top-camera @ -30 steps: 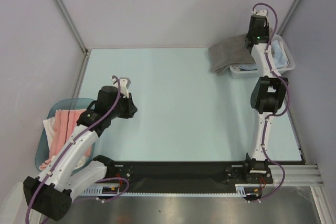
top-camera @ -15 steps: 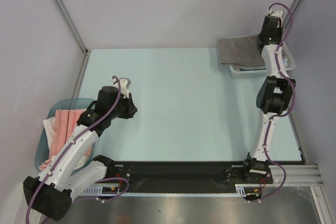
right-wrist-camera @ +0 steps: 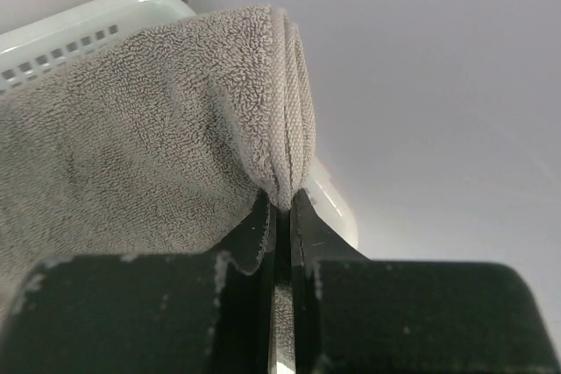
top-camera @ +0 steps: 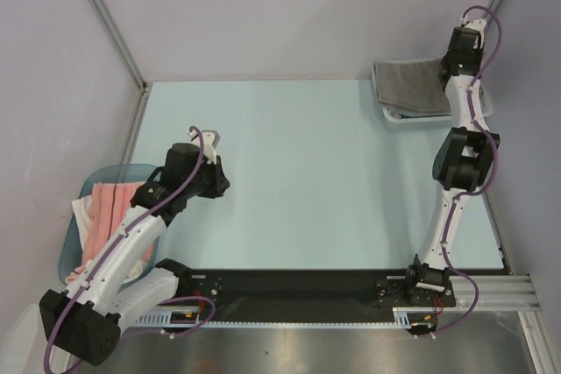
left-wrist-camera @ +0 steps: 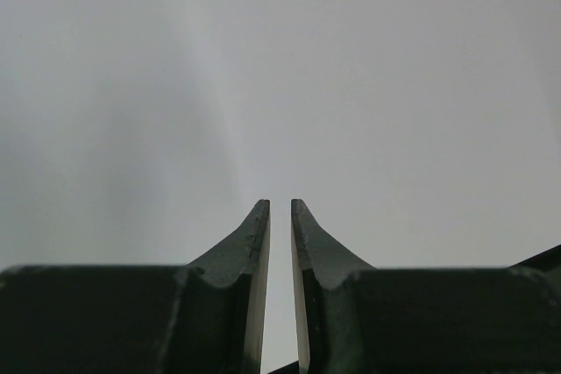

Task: Fold and stack the towels
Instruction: Neatly place the folded towel into the bin, then grab crumpled towel

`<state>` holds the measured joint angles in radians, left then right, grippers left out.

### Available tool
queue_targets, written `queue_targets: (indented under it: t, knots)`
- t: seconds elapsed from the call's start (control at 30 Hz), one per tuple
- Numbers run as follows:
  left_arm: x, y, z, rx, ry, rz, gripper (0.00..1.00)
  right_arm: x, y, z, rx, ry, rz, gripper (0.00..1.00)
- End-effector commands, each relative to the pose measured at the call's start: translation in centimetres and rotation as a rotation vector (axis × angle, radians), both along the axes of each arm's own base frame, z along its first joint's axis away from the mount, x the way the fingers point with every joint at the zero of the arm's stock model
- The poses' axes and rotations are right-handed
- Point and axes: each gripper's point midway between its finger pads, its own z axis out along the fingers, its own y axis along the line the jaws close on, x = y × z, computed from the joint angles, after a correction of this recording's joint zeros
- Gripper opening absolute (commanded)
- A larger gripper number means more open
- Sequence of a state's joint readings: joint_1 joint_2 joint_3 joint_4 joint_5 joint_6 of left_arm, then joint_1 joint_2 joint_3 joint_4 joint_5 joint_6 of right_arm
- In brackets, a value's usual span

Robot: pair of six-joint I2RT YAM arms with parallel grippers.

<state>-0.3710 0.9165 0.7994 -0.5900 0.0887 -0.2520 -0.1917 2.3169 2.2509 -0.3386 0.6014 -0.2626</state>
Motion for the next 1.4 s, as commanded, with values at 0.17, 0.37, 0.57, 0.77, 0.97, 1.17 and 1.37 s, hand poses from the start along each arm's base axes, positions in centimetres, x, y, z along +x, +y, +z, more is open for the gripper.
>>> queue_targets:
  t: [0.17, 0.37, 0.57, 0.77, 0.97, 1.17, 1.37]
  knots:
    - [0.2, 0.0, -0.1, 0.018, -0.011, -0.015, 0.2, 0.0, -0.5, 3.9, 0.018, -0.123, -0.015, 0.18]
    - [0.3, 0.0, -0.1, 0.021, -0.008, -0.012, 0.22, 0.4, 1.2, 4.4, 0.098, -0.156, 0.035, 0.83]
    - [0.7, 0.3, 0.4, 0.028, -0.022, 0.014, 0.24, 0.7, 6.7, 7.8, 0.218, -0.218, 0.146, 0.99]
    - [2.4, 2.5, 2.6, 0.049, -0.041, 0.213, 0.26, -1.6, 20.6, 11.5, 0.444, -0.291, 0.413, 1.0]
    - [3.5, 6.8, 6.7, 0.001, -0.074, 0.546, 0.32, -6.3, 34.1, 8.1, 0.617, -0.231, 0.679, 1.0]
    - [1.8, 16.5, 6.8, 0.024, -0.046, 1.046, 0.45, -10.8, 45.8, 3.8, 0.714, -0.079, 0.91, 0.99]
    - [-0.2, 23.7, 1.2, -0.037, 0.077, 1.416, 0.45, -13.4, 50.7, 0.0, 0.8, 0.037, 0.999, 0.97]
